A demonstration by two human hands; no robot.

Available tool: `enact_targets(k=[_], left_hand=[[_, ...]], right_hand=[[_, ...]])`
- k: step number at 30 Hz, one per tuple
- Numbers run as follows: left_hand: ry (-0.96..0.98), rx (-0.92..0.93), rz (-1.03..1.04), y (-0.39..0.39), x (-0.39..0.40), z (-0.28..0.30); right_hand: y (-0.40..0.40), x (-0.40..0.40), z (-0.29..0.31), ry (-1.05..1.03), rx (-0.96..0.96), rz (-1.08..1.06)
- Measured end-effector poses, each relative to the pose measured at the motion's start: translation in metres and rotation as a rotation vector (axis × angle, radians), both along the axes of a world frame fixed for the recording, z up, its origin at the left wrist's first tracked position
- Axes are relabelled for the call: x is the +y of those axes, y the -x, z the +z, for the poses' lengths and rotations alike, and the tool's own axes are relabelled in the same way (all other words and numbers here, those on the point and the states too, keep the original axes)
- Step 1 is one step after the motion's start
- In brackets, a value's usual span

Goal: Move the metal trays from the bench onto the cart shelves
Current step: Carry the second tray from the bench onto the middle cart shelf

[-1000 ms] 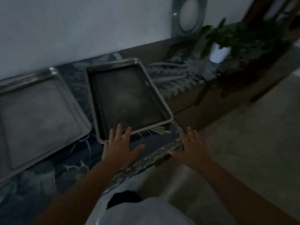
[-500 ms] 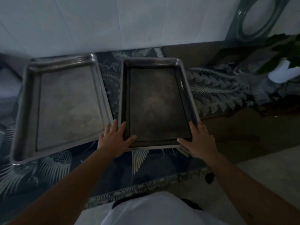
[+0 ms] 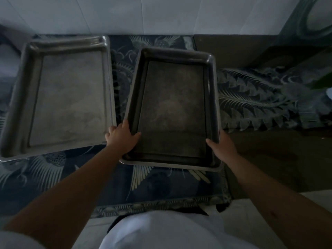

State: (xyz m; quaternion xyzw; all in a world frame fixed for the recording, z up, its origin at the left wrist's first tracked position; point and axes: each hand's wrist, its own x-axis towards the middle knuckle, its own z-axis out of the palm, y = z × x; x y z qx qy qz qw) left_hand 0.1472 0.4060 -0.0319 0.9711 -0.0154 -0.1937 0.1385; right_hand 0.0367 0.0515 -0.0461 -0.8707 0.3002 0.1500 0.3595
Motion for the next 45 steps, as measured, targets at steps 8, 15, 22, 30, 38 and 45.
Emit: enact_targets(k=[8, 15, 22, 30, 38, 45], left_hand=[[0.295, -0.041, 0.177, 0.021, -0.022, -0.005], [0.444, 0.053, 0.512, 0.040, -0.026, -0.016], [0.745, 0.326, 0.814, 0.074, -0.023, -0.034], [0.746, 0.194, 0.906, 0.102, -0.025, -0.033], [0.741, 0.065, 0.912, 0.134, -0.015, 0.001], [0.853, -0.083, 0.924, 0.162, 0.023, 0.046]], right_hand=[[-0.010, -0.030, -0.016, 0.058, -0.171, -0.220], [-0.017, -0.069, -0.025, -0.098, -0.084, -0.276], [0.001, -0.085, -0.021, -0.393, -0.016, -0.336], [0.039, -0.077, -0.023, -0.331, -0.101, -0.401], [0.052, -0.069, 0.006, -0.388, -0.153, -0.402], [0.050, -0.028, 0.056, -0.508, -0.263, -0.350]])
